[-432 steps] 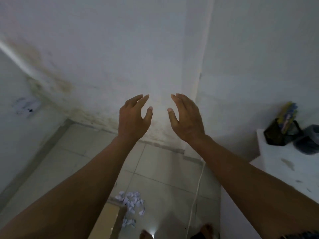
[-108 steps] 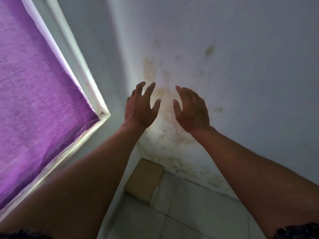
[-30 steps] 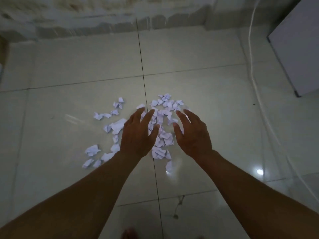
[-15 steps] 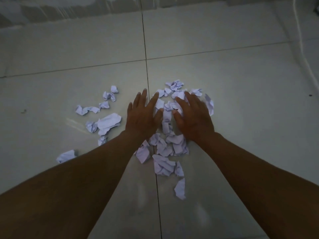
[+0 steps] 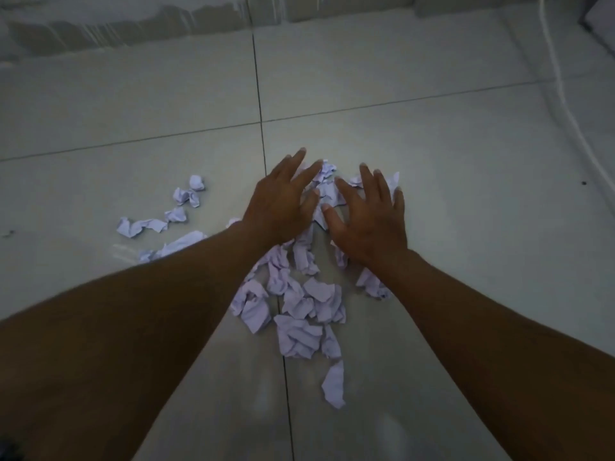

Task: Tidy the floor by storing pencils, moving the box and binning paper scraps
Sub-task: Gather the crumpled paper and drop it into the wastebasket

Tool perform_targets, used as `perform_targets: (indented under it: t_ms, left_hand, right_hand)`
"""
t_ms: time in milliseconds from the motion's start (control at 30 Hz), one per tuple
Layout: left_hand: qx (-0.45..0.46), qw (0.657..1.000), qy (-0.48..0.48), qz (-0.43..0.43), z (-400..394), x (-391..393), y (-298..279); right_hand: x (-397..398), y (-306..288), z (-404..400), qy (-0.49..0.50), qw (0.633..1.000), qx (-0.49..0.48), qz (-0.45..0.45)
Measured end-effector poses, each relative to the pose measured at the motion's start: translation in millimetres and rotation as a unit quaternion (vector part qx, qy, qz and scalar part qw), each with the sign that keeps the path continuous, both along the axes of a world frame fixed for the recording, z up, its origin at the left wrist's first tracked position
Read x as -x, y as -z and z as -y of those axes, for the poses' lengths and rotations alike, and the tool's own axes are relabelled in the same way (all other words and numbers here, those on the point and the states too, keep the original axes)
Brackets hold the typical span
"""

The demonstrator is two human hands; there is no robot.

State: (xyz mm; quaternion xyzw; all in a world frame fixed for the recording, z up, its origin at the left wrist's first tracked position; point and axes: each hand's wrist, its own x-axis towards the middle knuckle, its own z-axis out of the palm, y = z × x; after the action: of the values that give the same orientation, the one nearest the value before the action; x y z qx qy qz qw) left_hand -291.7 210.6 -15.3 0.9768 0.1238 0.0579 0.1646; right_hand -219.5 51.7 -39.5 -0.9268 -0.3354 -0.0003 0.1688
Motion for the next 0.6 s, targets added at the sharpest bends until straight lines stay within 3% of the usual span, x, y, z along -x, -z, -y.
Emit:
perform_targets:
  t_ms: [167,300,467,600]
  left_hand:
    - [0.081,0.993,0.024,-0.085,-9,-17,10]
    - [0.084,0.995,0.050,-0.014,1,8,12]
    - [0.050,0.991,0.079,0.093,14,51,1]
    - [-0.011,0.995,0.097,0.032,6,88,9]
  right_hand:
    - [-8,5,-1,-0.032,0.998,0.031,-0.037]
    - [3,-2,16,-0.074,0.997,-0.012,-0.030]
    - [26,-20,37,-0.090,0.984,-0.152,-0.024]
    - [34,-16,60,-0.087,0.988,-0.130,0.001]
